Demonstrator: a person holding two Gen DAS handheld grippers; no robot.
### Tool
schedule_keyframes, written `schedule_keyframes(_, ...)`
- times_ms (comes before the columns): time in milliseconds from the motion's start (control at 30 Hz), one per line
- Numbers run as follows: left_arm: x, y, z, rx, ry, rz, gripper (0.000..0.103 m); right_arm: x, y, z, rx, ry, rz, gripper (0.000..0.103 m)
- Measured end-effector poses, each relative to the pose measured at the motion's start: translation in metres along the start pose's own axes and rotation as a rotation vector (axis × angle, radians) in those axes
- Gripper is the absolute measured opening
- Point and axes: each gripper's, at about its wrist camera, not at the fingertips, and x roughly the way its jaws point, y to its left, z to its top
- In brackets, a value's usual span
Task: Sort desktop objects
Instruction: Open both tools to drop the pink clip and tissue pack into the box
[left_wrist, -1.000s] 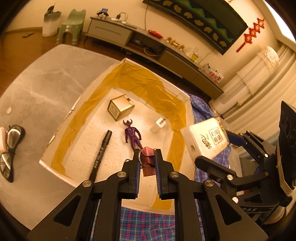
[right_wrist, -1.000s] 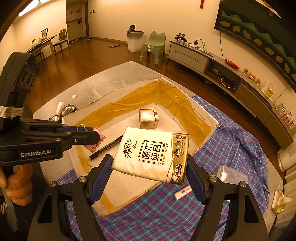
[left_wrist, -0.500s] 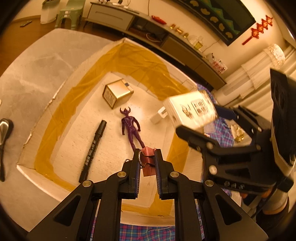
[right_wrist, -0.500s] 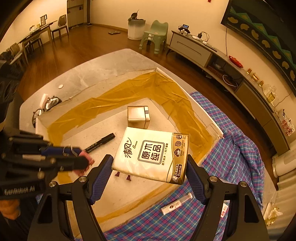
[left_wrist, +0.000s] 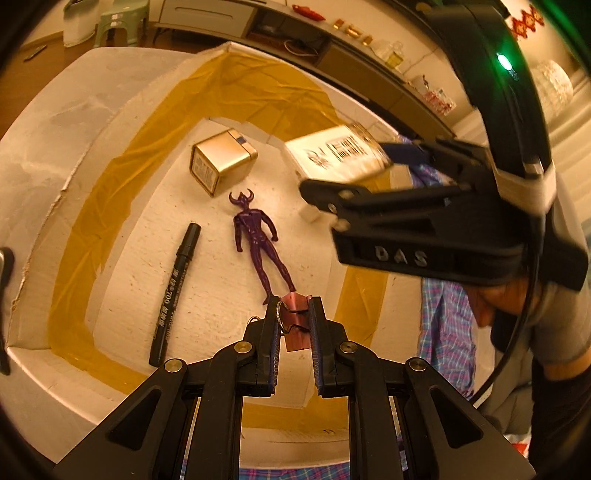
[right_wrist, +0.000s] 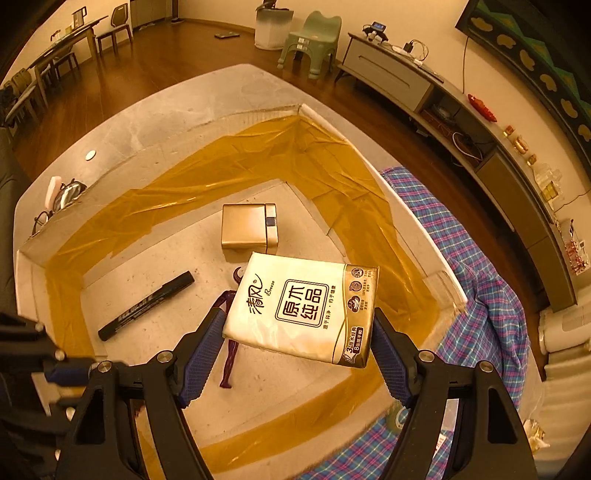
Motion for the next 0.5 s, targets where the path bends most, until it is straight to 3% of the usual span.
schedule_keyframes(500, 0.015, -0.004, 0.002, 0.018, 0.045, 0.029, 0.015, 0.044, -0.005, 0.014, -0.032, 0.143, -0.005, 0.078)
